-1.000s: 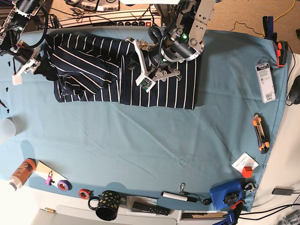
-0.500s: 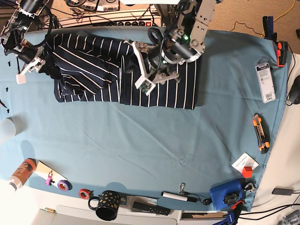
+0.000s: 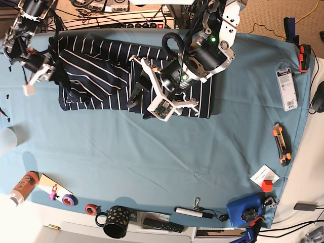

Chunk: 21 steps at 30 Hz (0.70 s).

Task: Layout the t-shirt on the table in an organized manner, then fold the t-shirt properly
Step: 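Grasp the strip's other end with the right gripper and fold it toward the left gripper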

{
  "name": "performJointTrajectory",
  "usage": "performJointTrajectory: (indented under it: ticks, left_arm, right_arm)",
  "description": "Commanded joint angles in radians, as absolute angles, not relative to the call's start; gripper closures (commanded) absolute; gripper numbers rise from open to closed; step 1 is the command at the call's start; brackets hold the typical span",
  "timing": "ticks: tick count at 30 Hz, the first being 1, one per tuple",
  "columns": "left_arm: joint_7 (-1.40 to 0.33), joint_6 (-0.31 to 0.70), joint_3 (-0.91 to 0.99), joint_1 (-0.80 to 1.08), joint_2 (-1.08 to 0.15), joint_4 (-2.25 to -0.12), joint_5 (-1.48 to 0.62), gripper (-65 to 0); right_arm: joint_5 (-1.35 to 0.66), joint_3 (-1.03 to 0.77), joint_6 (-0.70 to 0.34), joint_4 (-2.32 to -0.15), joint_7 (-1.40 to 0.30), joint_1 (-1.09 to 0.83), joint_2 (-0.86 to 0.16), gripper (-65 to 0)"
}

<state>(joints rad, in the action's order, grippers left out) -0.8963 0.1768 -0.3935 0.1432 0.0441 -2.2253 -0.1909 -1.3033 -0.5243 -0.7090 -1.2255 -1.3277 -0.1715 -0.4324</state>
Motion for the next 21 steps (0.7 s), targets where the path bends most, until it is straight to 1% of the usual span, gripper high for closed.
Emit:
performJointTrajectory:
  ticks: [1,5,10,11,12,15,16,17,21]
  left_arm:
    - [-0.868,0.181,-0.397,0.136,0.056,-2.243,-0.195,-28.3]
    - [-0.871,0.181,-0.397,0.136,0.055,-2.243,-0.195,-28.3]
    - [-0.871,0.181,-0.397,0.136,0.055,-2.243,-0.195,-28.3]
    - [-0.871,0.181,-0.397,0.136,0.055,-2.243,-0.195,-28.3]
    - [-0.871,0.181,-0.397,0.136,0.055,-2.243,-0.195,-28.3]
    - [-0.870,0.181,-0.397,0.136,0.055,-2.243,-0.195,-28.3]
    - [-0.870,0.181,-0.397,0.136,0.055,-2.243,-0.195,-28.3]
    - [-0.870,0.181,-0.397,0.136,0.055,-2.243,-0.195,-28.3]
    - [-0.871,0.181,-0.397,0.136,0.055,-2.243,-0.195,-28.3]
  right_arm:
    - [-1.181,-0.481,-0.698,-1.224,-1.396,-0.180,-0.438,-39.0]
    - [-0.987,-0.382,-0.698,-1.224,-1.396,-0.180,-0.438,-39.0]
    - [-0.939,-0.376,-0.690,-1.238,-1.396,-0.180,-0.441,-39.0]
    - [-0.929,-0.377,-0.686,-1.249,-1.396,-0.180,-0.442,-37.8]
    - [-0.915,-0.377,-0.680,-1.264,-1.396,-0.180,-0.442,-32.8]
    - [-0.875,-0.377,-0.672,-1.319,-1.396,-0.180,-0.441,-10.2]
    - [-0.861,-0.377,-0.672,-1.339,-1.396,-0.180,-0.441,-4.5]
    - [-0.847,-0.377,-0.672,-1.360,-1.396,-0.180,-0.441,-0.4]
    - [-0.762,-0.377,-0.672,-1.446,-1.396,-0.180,-0.443,0.0]
